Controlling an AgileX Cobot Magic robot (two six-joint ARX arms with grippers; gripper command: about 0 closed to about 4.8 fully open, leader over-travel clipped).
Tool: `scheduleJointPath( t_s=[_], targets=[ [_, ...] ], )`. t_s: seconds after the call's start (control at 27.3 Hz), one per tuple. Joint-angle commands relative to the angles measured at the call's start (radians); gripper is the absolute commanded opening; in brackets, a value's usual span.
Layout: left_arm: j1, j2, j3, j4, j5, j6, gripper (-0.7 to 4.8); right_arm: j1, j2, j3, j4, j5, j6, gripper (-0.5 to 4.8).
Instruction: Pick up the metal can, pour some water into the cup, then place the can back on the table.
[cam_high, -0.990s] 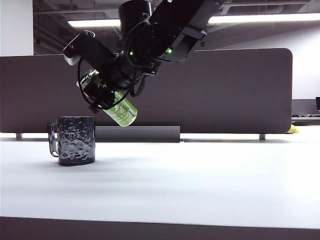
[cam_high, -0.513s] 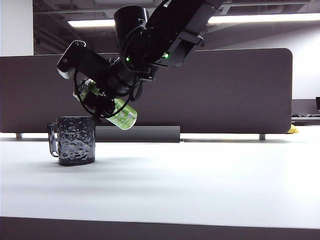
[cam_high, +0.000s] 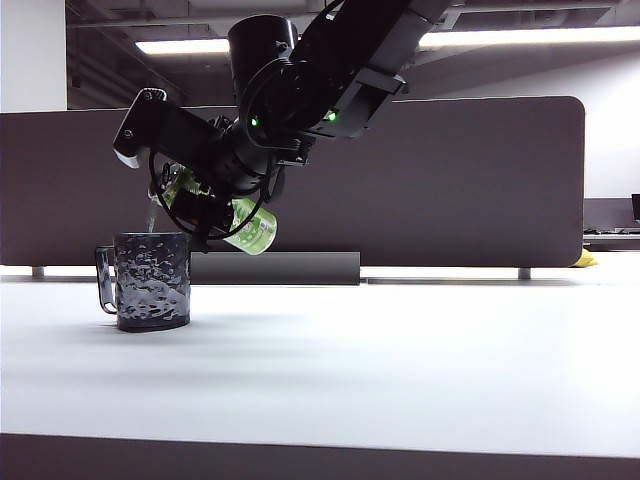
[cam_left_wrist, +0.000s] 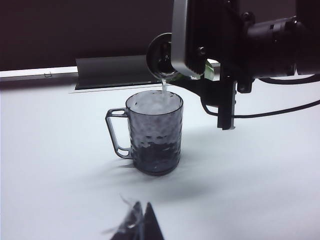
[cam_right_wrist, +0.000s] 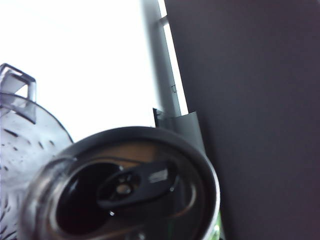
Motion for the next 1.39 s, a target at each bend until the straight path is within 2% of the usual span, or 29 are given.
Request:
scheduleJointPath(
  t_s=[0.04,1.39],
  targets=[
    [-0.001,0.001,0.001,0.013,0.003,0.0,-0.05,0.003,-0.01,0.01,0.063,0.002,-0.05,2.61],
    [-0.001,0.001,0.001,0.013,0.003,0.0,-0.05,0.003,-0.01,0.01,0.064,0.002,-0.177,2.61]
  ],
)
